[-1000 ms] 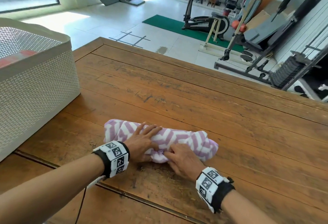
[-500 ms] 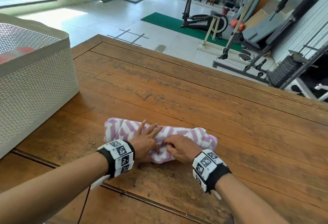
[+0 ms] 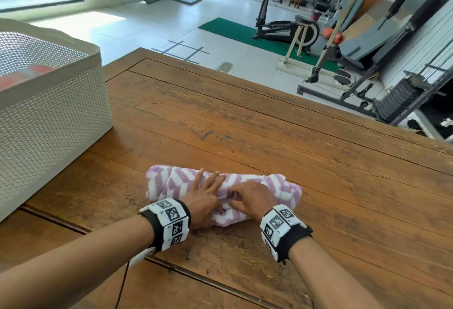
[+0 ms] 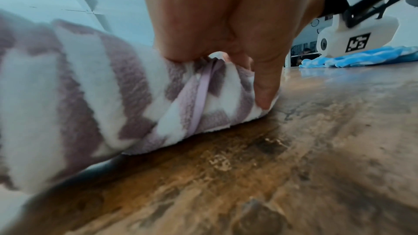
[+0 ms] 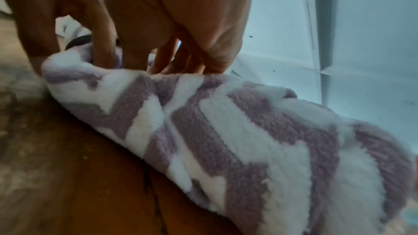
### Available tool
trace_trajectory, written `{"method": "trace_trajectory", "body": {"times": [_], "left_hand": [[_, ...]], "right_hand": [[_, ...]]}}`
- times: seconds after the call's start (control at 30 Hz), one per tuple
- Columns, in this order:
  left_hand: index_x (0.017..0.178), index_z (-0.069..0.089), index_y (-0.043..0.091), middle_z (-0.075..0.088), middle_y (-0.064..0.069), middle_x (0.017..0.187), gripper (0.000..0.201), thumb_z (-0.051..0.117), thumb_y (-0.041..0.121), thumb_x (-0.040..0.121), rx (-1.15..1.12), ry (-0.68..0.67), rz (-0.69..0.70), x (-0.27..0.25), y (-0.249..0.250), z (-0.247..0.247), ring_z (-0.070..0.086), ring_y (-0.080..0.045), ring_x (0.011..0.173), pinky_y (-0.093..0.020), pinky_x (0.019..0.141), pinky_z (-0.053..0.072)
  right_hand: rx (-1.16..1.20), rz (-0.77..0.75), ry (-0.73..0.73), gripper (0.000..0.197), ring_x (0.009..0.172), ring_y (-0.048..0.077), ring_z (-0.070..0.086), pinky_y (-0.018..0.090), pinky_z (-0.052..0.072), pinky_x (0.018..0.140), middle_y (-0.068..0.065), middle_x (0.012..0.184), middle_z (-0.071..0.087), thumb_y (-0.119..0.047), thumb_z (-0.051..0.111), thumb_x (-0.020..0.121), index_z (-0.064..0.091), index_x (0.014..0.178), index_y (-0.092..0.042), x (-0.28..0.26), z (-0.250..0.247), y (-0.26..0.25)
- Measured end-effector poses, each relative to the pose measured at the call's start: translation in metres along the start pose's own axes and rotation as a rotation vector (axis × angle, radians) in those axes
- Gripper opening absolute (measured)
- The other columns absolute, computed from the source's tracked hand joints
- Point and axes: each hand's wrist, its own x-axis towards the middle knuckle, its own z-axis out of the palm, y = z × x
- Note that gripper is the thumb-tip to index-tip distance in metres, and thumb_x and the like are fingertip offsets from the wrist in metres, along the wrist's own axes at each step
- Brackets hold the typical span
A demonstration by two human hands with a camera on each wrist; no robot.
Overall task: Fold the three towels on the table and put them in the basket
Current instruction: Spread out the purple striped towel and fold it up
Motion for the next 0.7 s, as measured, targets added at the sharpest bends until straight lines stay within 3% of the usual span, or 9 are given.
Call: {"method": "trace_trajectory", "body": {"times": [0.2, 0.33, 0.47, 0.57, 0.7], "left_hand": [[0.140, 0.041, 0.034, -0.021, -0.013, 0.156, 0.058, 0.060, 0.038, 0.086, -0.006, 0.031, -0.014, 0.005, -0.005, 0.003, -0.025, -0.031, 0.143, -0.057, 0.108, -0.020], [0.137, 0.048, 0.026, -0.021, -0.014, 0.157, 0.054, 0.056, 0.045, 0.088, 0.007, 0.045, -0.077, 0.010, -0.002, 0.006, -0.025, -0.033, 0.142, -0.056, 0.105, -0.024], [0.138, 0.046, 0.017, -0.011, -0.016, 0.158, 0.060, 0.050, 0.052, 0.089, 0.064, 0.009, -0.097, 0.024, -0.004, 0.000, -0.017, -0.034, 0.145, -0.061, 0.107, -0.019], [0.132, 0.053, 0.023, -0.002, -0.012, 0.159, 0.050, 0.048, 0.050, 0.090, 0.035, -0.025, -0.065, 0.031, -0.016, -0.003, -0.011, -0.031, 0.146, -0.062, 0.106, -0.019], [0.130, 0.053, 0.028, -0.007, -0.012, 0.159, 0.044, 0.047, 0.047, 0.091, -0.047, 0.017, -0.001, 0.025, -0.022, 0.001, -0.012, -0.027, 0.146, -0.055, 0.112, -0.013]], "right_hand": [[-0.189, -0.060, 0.013, 0.026, 0.103, 0.032, 0.062, 0.039, 0.047, 0.079, 0.011, 0.115, 0.064, -0.029, 0.047, 0.095, 0.055, 0.113, -0.012, 0.008, 0.008, -0.006], [-0.090, -0.068, 0.002, 0.025, 0.101, 0.032, 0.062, 0.037, 0.046, 0.079, 0.012, 0.113, 0.065, -0.029, 0.045, 0.097, 0.057, 0.109, -0.011, 0.011, 0.005, -0.001], [0.080, -0.049, 0.078, 0.018, 0.090, 0.032, 0.061, 0.032, 0.039, 0.069, 0.014, 0.098, 0.066, -0.026, 0.051, 0.095, 0.059, 0.095, -0.009, 0.014, -0.006, 0.006], [0.145, -0.061, 0.068, 0.017, 0.085, 0.031, 0.060, 0.034, 0.042, 0.069, 0.014, 0.092, 0.065, -0.025, 0.055, 0.093, 0.059, 0.092, -0.008, 0.017, -0.011, 0.006], [0.138, -0.067, 0.088, 0.019, 0.086, 0.028, 0.061, 0.034, 0.045, 0.070, 0.010, 0.093, 0.066, -0.031, 0.055, 0.093, 0.059, 0.095, -0.012, 0.015, -0.005, 0.008]]}}
